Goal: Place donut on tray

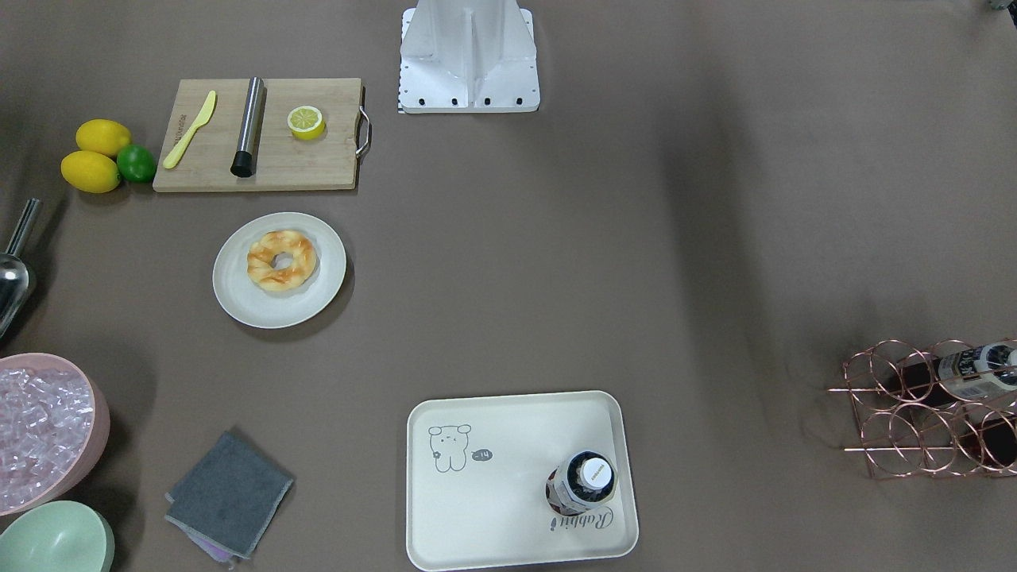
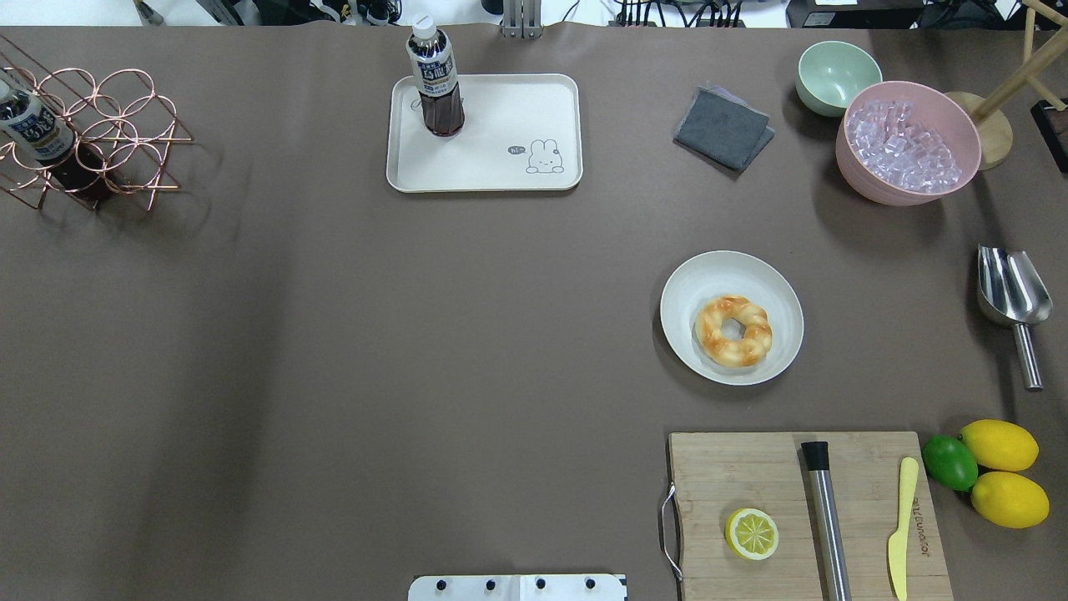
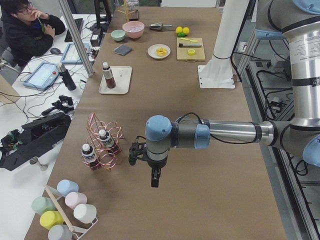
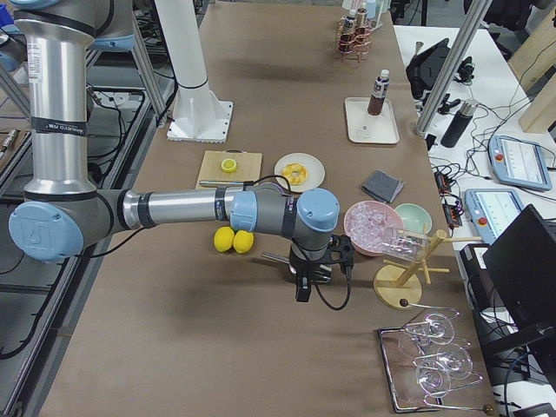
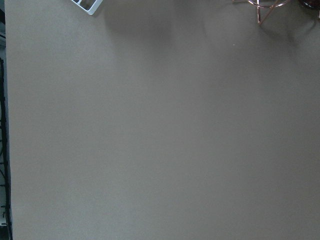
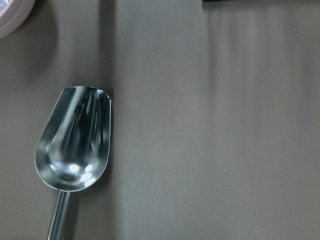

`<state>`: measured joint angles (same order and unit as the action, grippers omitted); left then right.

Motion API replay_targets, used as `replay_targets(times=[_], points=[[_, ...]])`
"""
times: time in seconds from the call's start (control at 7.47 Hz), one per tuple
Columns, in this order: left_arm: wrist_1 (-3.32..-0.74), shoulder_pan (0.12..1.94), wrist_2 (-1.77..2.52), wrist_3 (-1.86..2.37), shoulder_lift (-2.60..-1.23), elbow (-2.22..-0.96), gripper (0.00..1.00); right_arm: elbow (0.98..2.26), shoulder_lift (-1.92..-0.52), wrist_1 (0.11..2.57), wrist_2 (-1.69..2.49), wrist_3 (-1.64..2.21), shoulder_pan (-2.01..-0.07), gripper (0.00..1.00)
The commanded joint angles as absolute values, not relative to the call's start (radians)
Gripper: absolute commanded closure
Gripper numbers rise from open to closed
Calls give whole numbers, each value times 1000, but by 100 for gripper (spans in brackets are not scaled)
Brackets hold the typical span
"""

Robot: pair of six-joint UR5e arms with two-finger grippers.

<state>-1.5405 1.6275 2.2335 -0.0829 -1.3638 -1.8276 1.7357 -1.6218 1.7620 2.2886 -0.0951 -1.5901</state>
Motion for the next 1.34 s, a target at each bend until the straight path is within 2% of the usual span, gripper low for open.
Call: replay_targets(times=[0.0,1.2], points=[[-1542,1626,2232,-84,-1364,-1827,2,1733,-1623,1759,2289,-95,-1589,0],[-1540,1628,2229,-83,-1362,-1833,2,1721,-1631,1759,2310,-95,-1589,0]])
